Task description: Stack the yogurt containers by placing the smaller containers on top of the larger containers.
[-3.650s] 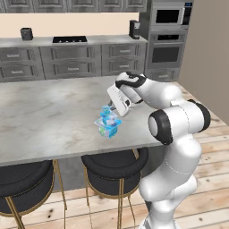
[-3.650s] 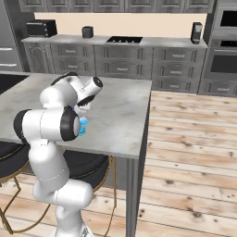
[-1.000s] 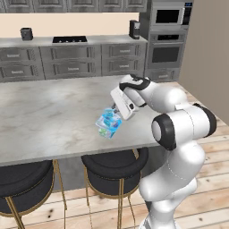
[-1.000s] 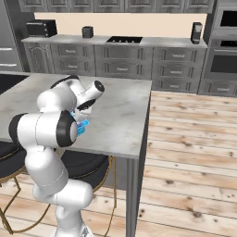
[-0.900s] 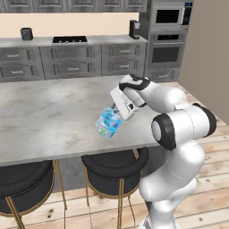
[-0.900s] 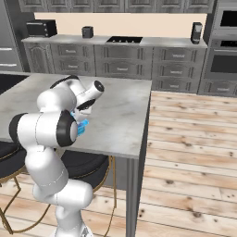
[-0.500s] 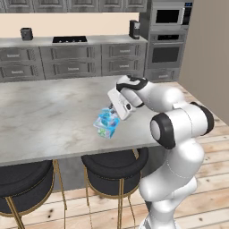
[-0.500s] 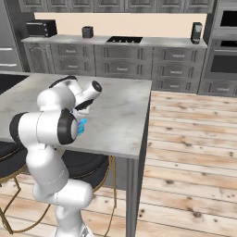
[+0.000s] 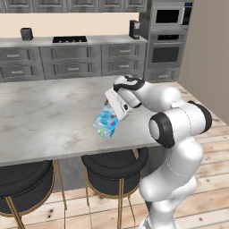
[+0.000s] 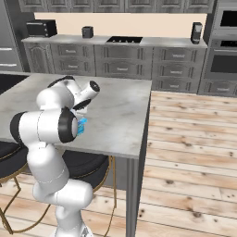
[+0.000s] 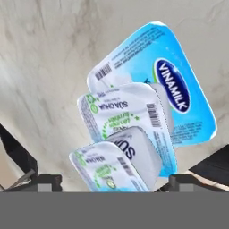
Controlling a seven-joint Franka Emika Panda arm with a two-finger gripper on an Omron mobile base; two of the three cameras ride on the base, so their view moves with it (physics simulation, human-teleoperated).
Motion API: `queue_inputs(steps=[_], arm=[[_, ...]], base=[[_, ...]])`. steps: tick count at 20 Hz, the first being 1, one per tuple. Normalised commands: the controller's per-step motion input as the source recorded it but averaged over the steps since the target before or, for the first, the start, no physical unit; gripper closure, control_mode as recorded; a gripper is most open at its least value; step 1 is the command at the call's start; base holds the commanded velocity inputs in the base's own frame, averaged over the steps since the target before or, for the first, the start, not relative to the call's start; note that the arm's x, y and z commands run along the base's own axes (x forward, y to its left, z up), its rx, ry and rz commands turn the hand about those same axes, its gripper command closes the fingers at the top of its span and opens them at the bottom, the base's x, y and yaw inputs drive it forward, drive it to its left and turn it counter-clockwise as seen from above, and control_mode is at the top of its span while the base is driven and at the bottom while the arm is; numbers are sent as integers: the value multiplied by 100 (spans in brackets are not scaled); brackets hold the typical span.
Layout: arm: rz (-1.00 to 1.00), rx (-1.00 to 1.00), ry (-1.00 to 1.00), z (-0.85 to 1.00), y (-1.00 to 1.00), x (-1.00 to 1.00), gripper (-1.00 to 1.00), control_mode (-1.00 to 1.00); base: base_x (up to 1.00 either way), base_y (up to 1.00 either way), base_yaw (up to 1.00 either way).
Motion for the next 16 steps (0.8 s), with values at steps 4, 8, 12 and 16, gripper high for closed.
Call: queue_inputs(steps=[4, 8, 12, 16], arm=[[0, 0, -1, 6, 1, 0, -100, -100], [0, 0, -2, 12, 0, 0, -100, -100], [0, 0, -1, 17, 0, -3, -100, -100], [-4, -1, 0, 18, 0, -14, -100, -100]], base=[[0, 0, 0], [0, 0, 0], [0, 0, 0], [0, 0, 0]])
